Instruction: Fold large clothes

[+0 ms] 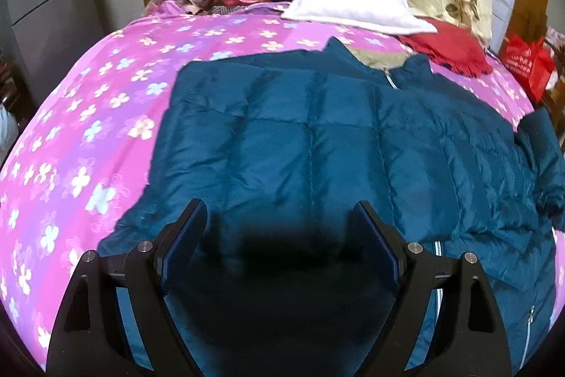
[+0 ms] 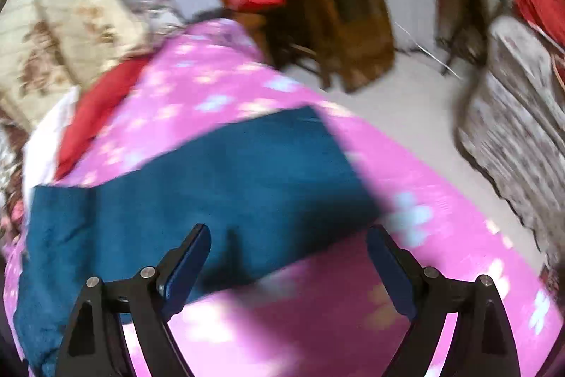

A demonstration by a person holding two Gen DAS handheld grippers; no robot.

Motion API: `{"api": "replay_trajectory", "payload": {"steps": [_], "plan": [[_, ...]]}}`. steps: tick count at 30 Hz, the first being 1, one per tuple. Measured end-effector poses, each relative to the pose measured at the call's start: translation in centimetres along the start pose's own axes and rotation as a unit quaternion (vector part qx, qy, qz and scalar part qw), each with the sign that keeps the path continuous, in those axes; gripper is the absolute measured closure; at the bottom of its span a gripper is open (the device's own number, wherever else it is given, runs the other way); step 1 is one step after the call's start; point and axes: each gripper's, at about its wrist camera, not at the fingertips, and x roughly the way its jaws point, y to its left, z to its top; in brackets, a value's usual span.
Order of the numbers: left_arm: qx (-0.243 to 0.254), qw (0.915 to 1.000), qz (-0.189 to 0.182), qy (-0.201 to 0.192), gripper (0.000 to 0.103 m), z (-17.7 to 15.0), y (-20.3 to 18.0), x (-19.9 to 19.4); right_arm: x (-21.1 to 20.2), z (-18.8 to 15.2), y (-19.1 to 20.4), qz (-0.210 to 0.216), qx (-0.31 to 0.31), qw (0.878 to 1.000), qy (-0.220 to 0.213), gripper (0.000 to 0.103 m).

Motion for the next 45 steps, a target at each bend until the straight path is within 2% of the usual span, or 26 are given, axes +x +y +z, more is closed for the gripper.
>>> {"api": "replay_trajectory", "payload": {"steps": [1,3,7,10,12,13,15,19,20,21,24,27,30,34,36,40,43,45], "plan": [[0.002,1.0,-0.001,0.004,0.018,-0.1,-0.2,0.3,0.7,0.2,-1.5,0.007,0.021,1.0,0.001,0.014],[0.005,0.9999,0.001,0.01,0.018,-0.2,-0.3,0.6,1.4,1.0,-2.0,0.029,0.023,0.999,-0.015,0.011],[0.004,0.9998,0.004,0.017,0.018,-0.4,-0.3,1.2,3.0,1.3,0.7,0.052,-0.027,0.998,-0.007,0.0],[0.005,0.9998,0.006,0.017,0.018,-0.6,-0.4,1.2,3.2,0.8,3.0,0.091,-0.069,0.993,-0.01,0.0],[0.005,0.9998,0.008,0.018,0.018,-0.6,-0.5,1.4,3.2,0.6,3.0,0.125,-0.06,0.99,-0.023,0.001],[0.006,0.9997,0.008,0.02,0.018,-0.7,-0.5,1.5,3.1,0.5,2.9,0.13,-0.055,0.99,-0.029,0.004],[0.004,0.9997,0.008,0.023,0.018,-0.7,-0.4,1.7,3.3,0.7,3.0,0.113,-0.056,0.992,-0.033,0.023],[0.005,0.9996,0.007,0.026,0.018,-0.7,-0.4,1.8,3.6,0.7,5.1,0.019,-0.125,0.992,-0.022,0.049],[0.005,0.9996,0.007,0.027,0.018,-0.7,-0.4,1.8,3.4,0.7,5.3,0.017,-0.137,0.99,-0.019,0.068],[0.005,0.9996,0.007,0.027,0.018,-0.7,-0.4,1.8,3.1,0.7,5.6,0.021,-0.142,0.989,-0.02,0.077],[0.003,0.9996,0.009,0.028,0.018,-0.6,-0.2,1.7,0.7,0.5,5.8,-0.031,-0.147,0.986,-0.067,0.08],[-0.008,0.9995,0.013,0.027,0.018,-0.5,0.4,1.5,-3.1,1.0,5.0,-0.099,-0.142,0.978,-0.115,0.08],[-0.021,0.9995,0.015,0.02,0.018,-0.1,1.2,1.0,-7.2,1.9,4.6,-0.128,-0.14,0.969,-0.159,0.08],[-0.036,0.9992,0.013,0.006,0.018,0.4,2.5,-0.2,-12.1,2.0,7.4,-0.146,-0.177,0.951,-0.209,0.08],[-0.042,0.999,0.012,0.006,0.018,0.6,3.0,-0.4,-14.3,1.5,10.1,-0.134,-0.201,0.943,-0.23,0.08],[-0.049,0.9985,0.018,0.013,0.018,0.7,4.1,-0.1,-17.6,-1.5,17.4,-0.047,-0.242,0.937,-0.248,0.08],[-0.058,0.998,0.014,0.022,0.018,0.8,4.9,0.2,-18.3,-6.6,24.8,0.031,-0.297,0.923,-0.241,0.08],[-0.064,0.9975,0.015,0.025,0.018,0.9,5.5,0.3,-18.0,-10.3,29.4,0.083,-0.326,0.916,-0.22,0.08]]}}
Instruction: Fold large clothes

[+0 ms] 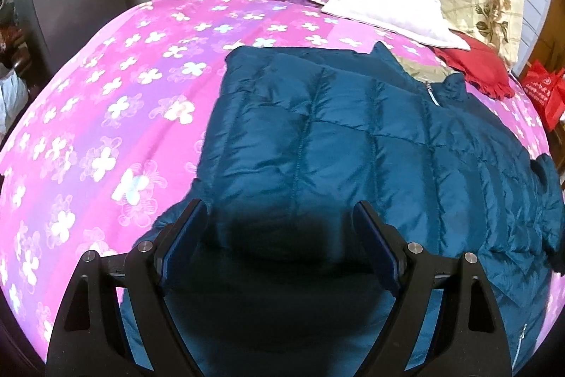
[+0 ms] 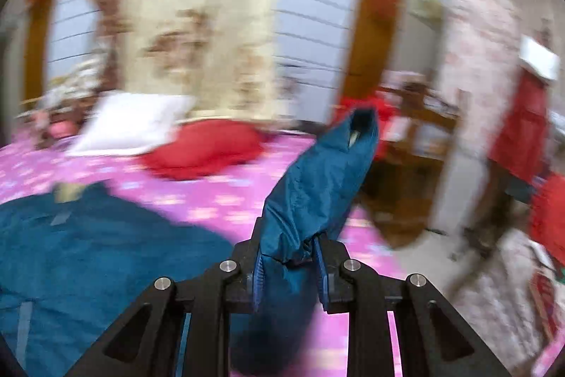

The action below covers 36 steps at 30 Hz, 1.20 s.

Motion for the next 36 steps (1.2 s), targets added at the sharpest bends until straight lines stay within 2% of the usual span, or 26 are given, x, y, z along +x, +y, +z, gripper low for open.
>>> {"api": "replay_trajectory", "payload": {"steps": [4,8,10,14,16,18,20,22,24,26,27,30,33,35,36], "plan": [[-0.009,1.0,-0.003,0.003,0.018,0.4,0.8,0.0,1.7,-1.4,11.2,0.103,-0.024,0.994,0.017,0.08],[-0.02,0.9997,-0.008,0.01,0.018,0.8,1.7,0.3,3.5,-3.2,19.8,0.184,-0.026,0.982,0.037,0.08],[-0.027,0.9994,-0.014,0.012,0.018,1.0,1.9,0.3,4.6,-4.4,22.7,0.246,-0.005,0.968,0.052,0.08],[-0.034,0.9992,-0.014,0.014,0.018,1.3,2.1,0.5,6.0,-6.4,25.4,0.31,0.02,0.948,0.076,0.08],[-0.035,0.9992,-0.015,0.015,0.018,1.4,2.0,0.6,5.8,-6.8,26.2,0.31,0.014,0.947,0.08,0.067],[-0.037,0.9991,-0.015,0.015,0.018,1.4,2.0,0.6,4.7,-6.7,25.8,0.327,0.015,0.942,0.068,0.034],[-0.041,0.9989,-0.022,0.013,0.018,1.4,2.0,0.6,3.4,-6.5,25.2,0.324,0.004,0.944,0.058,0.024],[-0.041,0.9986,-0.031,0.01,0.018,1.4,1.7,0.4,2.0,-6.5,23.9,0.325,-0.011,0.944,0.062,0.024],[-0.034,0.9985,-0.043,0.004,0.018,1.3,1.2,0.2,0.5,-7.3,22.4,0.278,-0.041,0.956,0.083,0.024],[-0.023,0.9978,-0.062,-0.007,0.018,1.2,0.4,-0.1,-0.2,-8.4,20.8,0.248,-0.059,0.96,0.114,0.024],[-0.015,0.9962,-0.084,-0.016,0.018,1.2,-0.2,-0.5,-0.6,-9.3,20.1,0.238,-0.062,0.961,0.126,0.024],[0.011,0.9896,-0.14,-0.032,0.018,1.2,-2.3,-1.0,-1.1,-12.4,17.0,0.227,-0.044,0.961,0.149,0.024],[0.051,0.9807,-0.183,-0.045,0.018,1.5,-5.1,-1.0,-0.1,-15.4,14.9,0.219,0.01,0.959,0.177,0.023],[0.074,0.9797,-0.179,-0.052,0.018,1.5,-6.6,-0.5,-0.1,-15.5,14.7,0.218,0.016,0.96,0.172,0.023],[0.082,0.9807,-0.169,-0.054,0.018,1.5,-7.3,0.2,-0.1,-15.5,14.9,0.217,0.007,0.961,0.173,0.018]]}}
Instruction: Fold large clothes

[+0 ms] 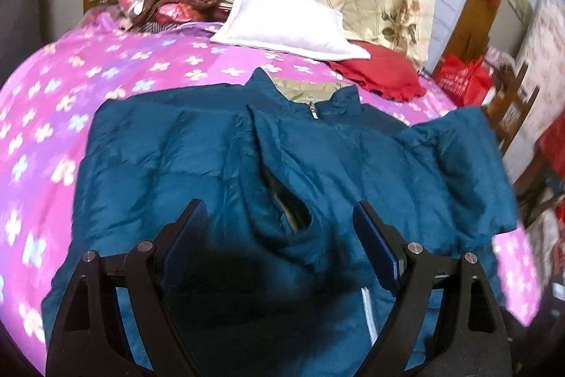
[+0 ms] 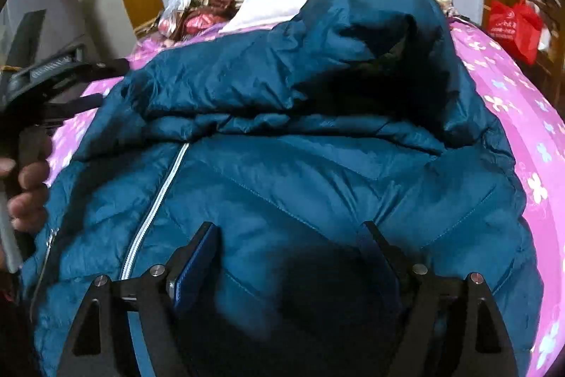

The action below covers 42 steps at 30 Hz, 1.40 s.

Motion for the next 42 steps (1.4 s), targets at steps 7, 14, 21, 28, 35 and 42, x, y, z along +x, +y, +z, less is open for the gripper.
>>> {"api": "replay_trajectory", "payload": {"steps": [7,14,21,28,35,42], "plan": [[-0.067,0.9964,-0.041,0.031,0.035,-0.3,2.0,3.4,0.8,0.1,0.8,-0.005,-0.024,1.0,0.014,0.011],[-0.077,0.9937,-0.082,-0.004,0.095,-0.5,1.6,0.3,1.8,-0.1,1.6,-0.013,-0.04,0.999,0.024,0.004],[-0.119,0.9895,-0.024,-0.078,0.095,-0.1,5.5,-7.0,2.4,0.3,2.0,-0.012,-0.039,0.999,0.027,0.002],[-0.196,0.9788,0.06,0.005,0.091,-0.9,11.2,-3.4,2.6,0.4,1.3,-0.006,-0.036,0.999,0.031,0.001],[-0.15,0.9745,0.101,-0.132,0.037,0.5,7.9,-8.8,-3.2,2.7,-3.3,0.029,0.039,0.994,-0.094,0.008],[-0.005,0.9859,0.139,-0.093,0.034,1.2,3.2,-3.0,-3.7,9.6,-10.0,0.004,0.081,0.986,-0.146,0.044]]}}
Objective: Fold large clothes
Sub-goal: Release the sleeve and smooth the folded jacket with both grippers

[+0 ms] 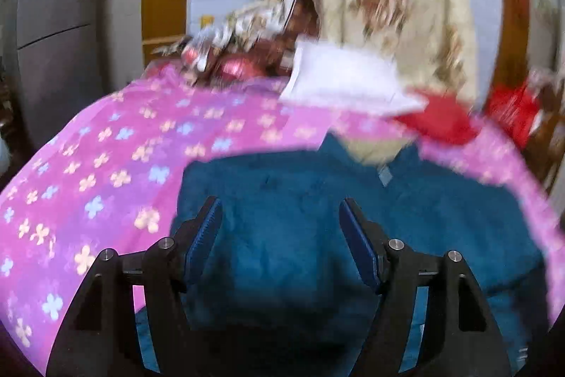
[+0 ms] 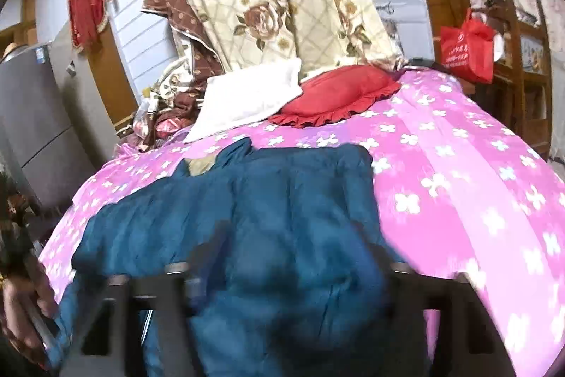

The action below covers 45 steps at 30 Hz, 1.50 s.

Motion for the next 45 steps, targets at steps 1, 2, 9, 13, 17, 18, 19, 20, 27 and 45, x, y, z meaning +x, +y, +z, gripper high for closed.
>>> {"api": "replay_trajectory", "payload": {"steps": [1,2,9,13,17,18,19,20,27,45], "plan": [[-0.002,0.9994,0.012,0.031,0.034,-0.7,0.1,1.6,1.4,0.6,0.2,0.007,-0.021,1.0,0.011,0.044],[-0.005,0.9972,0.021,0.071,0.034,-1.4,0.5,3.3,2.6,0.7,0.3,-0.003,-0.031,0.999,0.023,0.044],[0.005,0.9888,0.052,0.14,0.032,-4.0,0.3,5.3,10.2,-1.3,-5.0,-0.002,0.041,0.987,0.157,0.044],[0.008,0.9879,0.063,0.142,0.032,-4.2,-0.1,5.0,8.8,1.8,-2.6,-0.01,0.026,0.994,0.108,0.045],[0.001,0.9877,0.065,0.142,0.032,-4.2,-0.2,4.7,10.2,5.4,1.0,-0.014,0.001,0.998,0.061,0.044],[0.0,0.9876,0.065,0.143,0.032,-4.1,-0.1,4.6,11.9,5.9,1.5,-0.024,-0.007,0.997,0.076,0.044],[-0.001,0.9876,0.063,0.144,0.032,-4.1,-0.1,4.6,13.8,5.7,1.7,-0.048,-0.016,0.993,0.105,0.044],[-0.003,0.9877,0.061,0.144,0.031,-4.1,0.0,4.6,16.1,5.1,1.5,-0.07,-0.018,0.987,0.146,0.038],[-0.017,0.9861,0.056,0.155,0.023,-4.0,0.5,4.7,17.3,4.3,1.5,-0.086,-0.038,0.979,0.183,0.034],[-0.03,0.9856,0.053,0.157,0.02,-4.2,0.8,4.9,11.2,1.2,13.1,-0.005,-0.129,0.984,0.121,0.019]]}}
